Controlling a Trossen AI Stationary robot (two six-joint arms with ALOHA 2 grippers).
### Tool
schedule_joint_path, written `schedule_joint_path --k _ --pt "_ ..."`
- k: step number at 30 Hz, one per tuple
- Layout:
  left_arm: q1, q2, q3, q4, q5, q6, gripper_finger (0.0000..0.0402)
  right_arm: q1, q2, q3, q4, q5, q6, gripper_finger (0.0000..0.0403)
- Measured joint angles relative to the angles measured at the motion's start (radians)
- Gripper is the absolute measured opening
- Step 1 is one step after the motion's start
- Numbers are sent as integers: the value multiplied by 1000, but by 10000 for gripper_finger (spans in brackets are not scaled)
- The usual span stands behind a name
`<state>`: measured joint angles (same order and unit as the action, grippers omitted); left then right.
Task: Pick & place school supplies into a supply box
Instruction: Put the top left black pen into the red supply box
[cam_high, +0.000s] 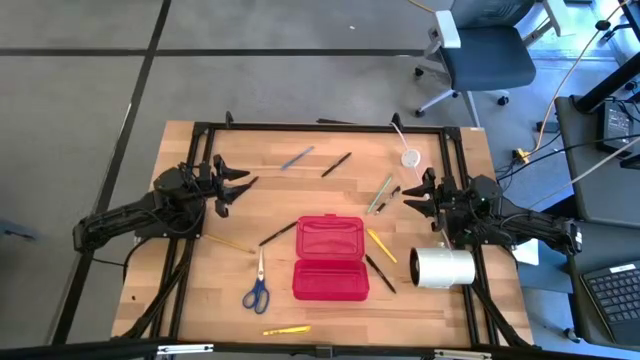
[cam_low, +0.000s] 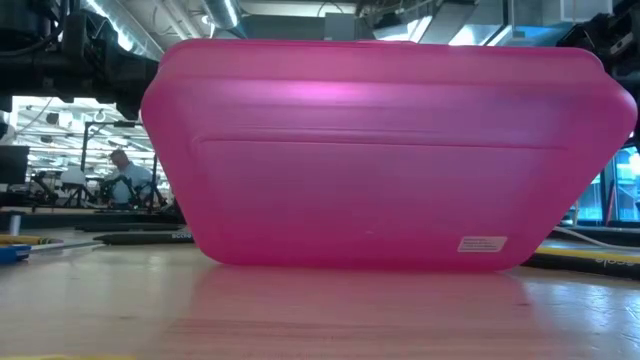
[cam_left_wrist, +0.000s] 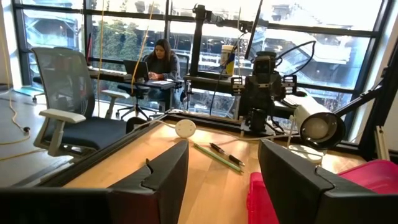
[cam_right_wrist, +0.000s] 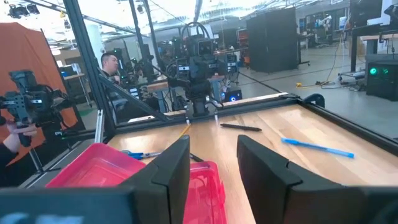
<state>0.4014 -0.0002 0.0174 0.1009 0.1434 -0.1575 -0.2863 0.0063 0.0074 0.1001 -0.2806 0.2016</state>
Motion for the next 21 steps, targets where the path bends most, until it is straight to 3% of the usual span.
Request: schedule_joint_path --k 10,17,21 --pt "0 0 0 0 -26 -70 189 0 0 0 2 4 -10 138" --pt "-1 0 0 20 -28 -109 187 0 0 0 -9 113 -68 138" --pt "-1 33 0 164 -5 -112 186 0 0 0 -14 150 -80 138"
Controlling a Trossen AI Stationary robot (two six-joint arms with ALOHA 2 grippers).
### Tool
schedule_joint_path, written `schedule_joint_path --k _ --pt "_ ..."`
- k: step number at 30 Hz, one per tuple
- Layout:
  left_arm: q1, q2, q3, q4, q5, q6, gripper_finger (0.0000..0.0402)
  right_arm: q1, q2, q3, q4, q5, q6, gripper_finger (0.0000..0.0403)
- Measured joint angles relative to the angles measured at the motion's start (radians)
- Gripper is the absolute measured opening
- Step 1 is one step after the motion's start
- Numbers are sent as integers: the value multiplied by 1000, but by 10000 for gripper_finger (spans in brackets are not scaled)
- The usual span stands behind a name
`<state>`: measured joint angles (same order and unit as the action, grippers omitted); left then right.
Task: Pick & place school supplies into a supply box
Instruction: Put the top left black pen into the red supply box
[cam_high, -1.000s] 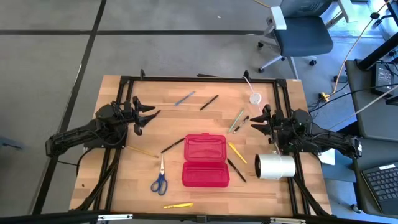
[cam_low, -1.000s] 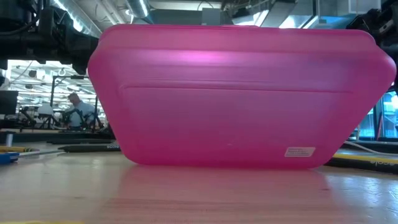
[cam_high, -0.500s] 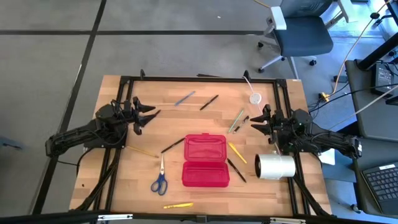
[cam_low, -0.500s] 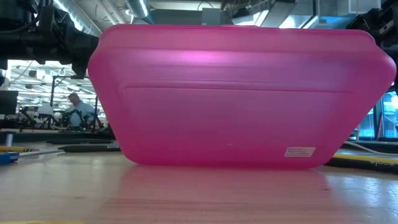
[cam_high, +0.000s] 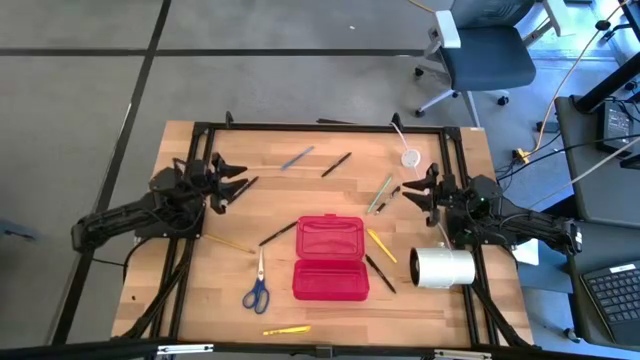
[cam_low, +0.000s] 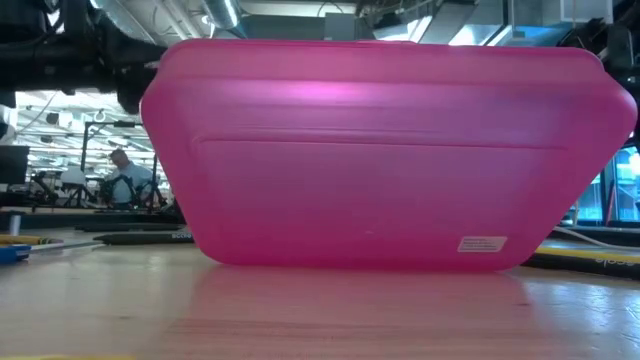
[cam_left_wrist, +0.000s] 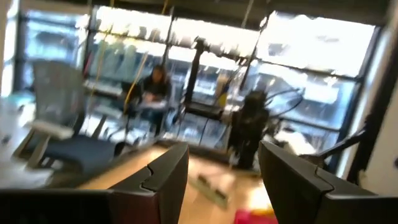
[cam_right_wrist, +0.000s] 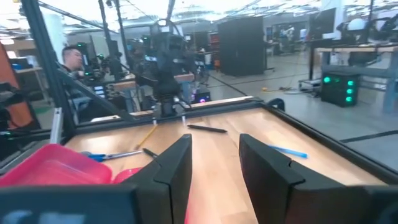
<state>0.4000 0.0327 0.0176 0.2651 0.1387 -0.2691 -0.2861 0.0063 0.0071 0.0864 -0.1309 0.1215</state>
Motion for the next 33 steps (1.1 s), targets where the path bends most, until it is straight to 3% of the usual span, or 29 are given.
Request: schedule_joint_path --k 3,7,13,19,23,33 --pt "0 58 20 43 17 2 185 0 0 0 -1 8 -1 138" --pt "0 180 126 -93 -58 46 185 0 0 0 -1 9 0 138" --pt "0 447 403 -536 -277 69 185 0 0 0 -1 9 0 138" --pt "2 755 632 -1069 -451 -103 184 0 0 0 -2 9 0 138" --pt "2 923 675 -1229 -438 -240 184 0 0 0 -2 9 -28 138" --pt "26 1213 675 -1235 -300 -262 184 0 0 0 -3 9 -29 138"
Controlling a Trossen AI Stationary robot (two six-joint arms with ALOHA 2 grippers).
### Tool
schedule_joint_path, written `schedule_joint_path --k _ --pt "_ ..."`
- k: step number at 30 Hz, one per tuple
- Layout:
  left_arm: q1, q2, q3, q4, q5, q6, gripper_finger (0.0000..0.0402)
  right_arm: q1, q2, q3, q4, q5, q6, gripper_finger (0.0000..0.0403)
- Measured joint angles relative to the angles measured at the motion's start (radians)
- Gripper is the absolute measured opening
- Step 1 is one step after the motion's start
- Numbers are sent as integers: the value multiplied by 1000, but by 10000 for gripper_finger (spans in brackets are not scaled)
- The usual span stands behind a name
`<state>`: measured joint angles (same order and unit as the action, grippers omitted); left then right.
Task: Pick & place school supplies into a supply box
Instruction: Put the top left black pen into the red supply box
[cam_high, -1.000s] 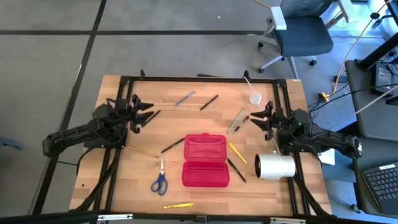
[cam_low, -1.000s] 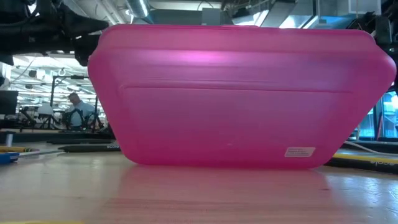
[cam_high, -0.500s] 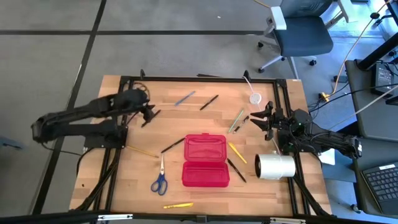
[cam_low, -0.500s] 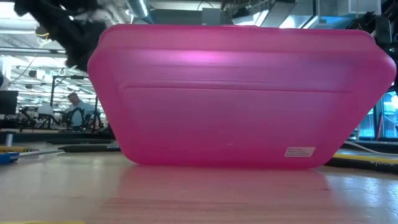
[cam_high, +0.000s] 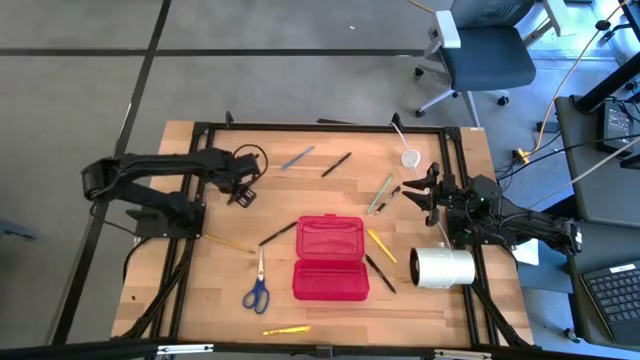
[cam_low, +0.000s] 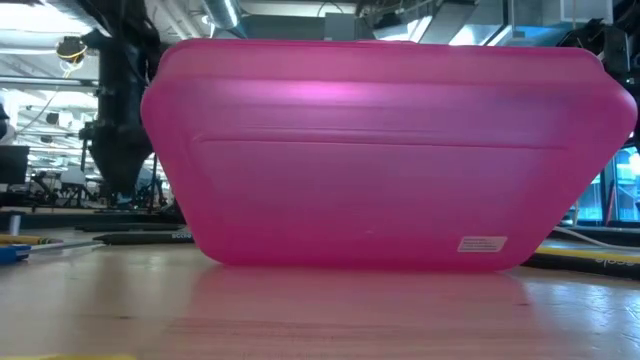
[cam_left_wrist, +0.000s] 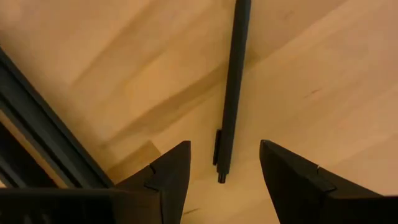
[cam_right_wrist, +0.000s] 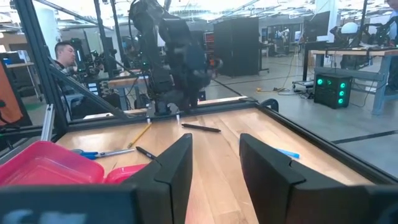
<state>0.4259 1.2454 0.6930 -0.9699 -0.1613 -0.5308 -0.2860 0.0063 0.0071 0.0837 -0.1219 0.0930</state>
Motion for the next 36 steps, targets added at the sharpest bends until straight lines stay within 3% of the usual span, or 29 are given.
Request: schedule_joint_path --k 16,24,36 --pt "73 237 0 92 86 76 184 0 0 0 0 0 3 138" --pt "80 282 5 87 86 92 181 0 0 0 0 0 3 138" --pt "80 284 1 115 132 90 78 0 0 0 10 20 -25 138"
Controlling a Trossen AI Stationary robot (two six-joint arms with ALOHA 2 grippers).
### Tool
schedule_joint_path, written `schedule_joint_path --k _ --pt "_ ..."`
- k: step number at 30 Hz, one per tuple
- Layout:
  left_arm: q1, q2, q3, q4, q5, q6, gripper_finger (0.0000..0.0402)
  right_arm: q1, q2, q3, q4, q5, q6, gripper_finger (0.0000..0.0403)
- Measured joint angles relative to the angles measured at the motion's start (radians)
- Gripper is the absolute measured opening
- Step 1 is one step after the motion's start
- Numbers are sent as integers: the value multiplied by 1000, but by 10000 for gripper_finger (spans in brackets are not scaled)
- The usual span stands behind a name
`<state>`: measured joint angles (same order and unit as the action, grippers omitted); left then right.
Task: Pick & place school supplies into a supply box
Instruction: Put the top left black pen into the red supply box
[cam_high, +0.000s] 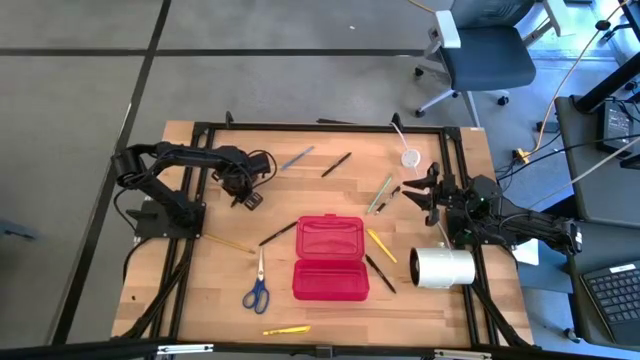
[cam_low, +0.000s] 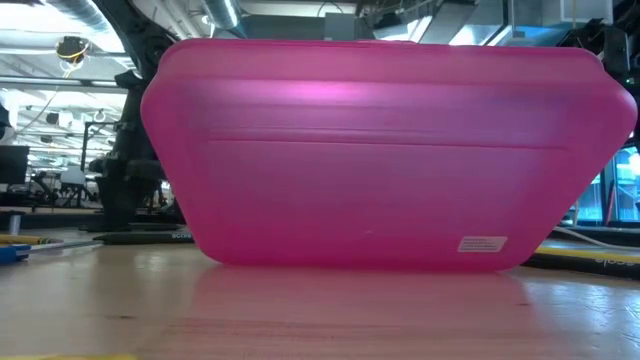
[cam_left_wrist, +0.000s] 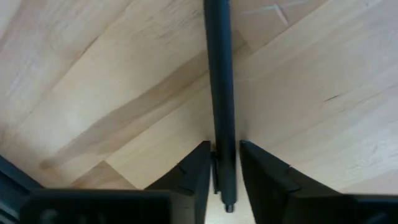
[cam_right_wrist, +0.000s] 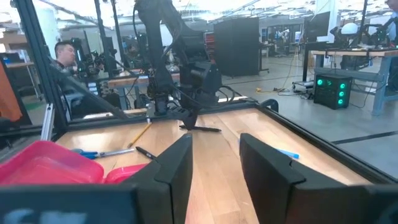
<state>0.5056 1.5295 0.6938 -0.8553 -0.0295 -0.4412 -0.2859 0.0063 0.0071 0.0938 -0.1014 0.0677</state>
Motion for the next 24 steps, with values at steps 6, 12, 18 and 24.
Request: schedule_joint_path --k 6,12,18,24 --pt "0 0 0 4 6 -8 26 0 0 0 8 161 -41 138" --pt "-4 -15 -1 10 -16 9 12 0 0 0 -51 241 -53 138" --pt "-38 -121 31 -28 -65 49 11 0 6 0 -51 225 -38 138" --pt "-112 -284 126 50 20 54 12 0 7 0 -50 222 59 138"
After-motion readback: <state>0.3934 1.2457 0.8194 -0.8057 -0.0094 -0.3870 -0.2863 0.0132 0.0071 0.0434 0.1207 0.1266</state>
